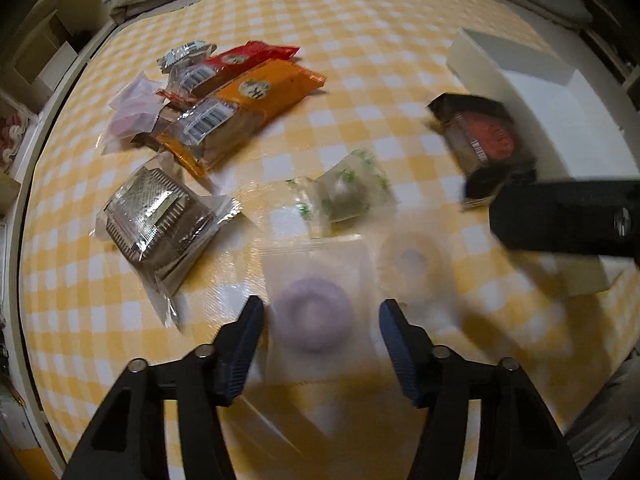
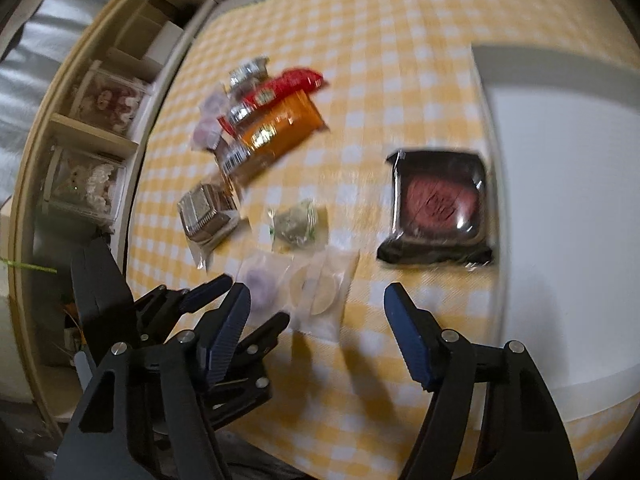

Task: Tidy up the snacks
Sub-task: 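Grasp the purple-ring pastry packet with the left tool while the right tool grasps the tan cookie packet, then carry both packets over the white tray and open both tools to drop them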

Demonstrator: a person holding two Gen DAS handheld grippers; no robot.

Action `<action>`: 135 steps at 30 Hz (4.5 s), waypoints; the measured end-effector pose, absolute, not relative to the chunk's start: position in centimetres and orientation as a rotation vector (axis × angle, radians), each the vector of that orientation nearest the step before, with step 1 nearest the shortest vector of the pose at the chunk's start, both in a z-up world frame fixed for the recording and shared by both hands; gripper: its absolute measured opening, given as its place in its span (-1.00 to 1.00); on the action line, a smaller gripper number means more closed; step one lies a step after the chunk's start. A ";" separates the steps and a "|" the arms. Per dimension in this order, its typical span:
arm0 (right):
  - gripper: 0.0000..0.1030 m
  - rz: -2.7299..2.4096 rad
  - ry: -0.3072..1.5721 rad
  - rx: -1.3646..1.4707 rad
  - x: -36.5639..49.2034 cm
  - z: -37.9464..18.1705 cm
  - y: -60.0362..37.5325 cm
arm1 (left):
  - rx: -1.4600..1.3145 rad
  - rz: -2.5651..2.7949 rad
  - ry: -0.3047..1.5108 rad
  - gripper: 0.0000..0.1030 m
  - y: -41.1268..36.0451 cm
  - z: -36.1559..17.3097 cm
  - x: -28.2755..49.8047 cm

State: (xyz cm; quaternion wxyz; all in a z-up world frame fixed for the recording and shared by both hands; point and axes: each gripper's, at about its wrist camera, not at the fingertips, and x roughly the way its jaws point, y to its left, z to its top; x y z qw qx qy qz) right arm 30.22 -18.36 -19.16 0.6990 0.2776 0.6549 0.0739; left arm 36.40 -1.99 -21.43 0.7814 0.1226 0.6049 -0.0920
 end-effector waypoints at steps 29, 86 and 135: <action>0.39 -0.106 1.554 0.529 33.0 -25.4 -10.7 | -0.100 -0.155 1.302 -0.13 6.1 -25.3 37.8; -0.14 -0.141 0.820 0.172 20.8 -3.6 -27.3 | -0.047 -0.264 0.757 -0.13 -8.3 -2.5 24.5; 0.33 -0.454 1.116 0.375 28.6 -17.9 -47.8 | 0.007 -0.332 1.049 0.63 -28.6 -23.5 54.8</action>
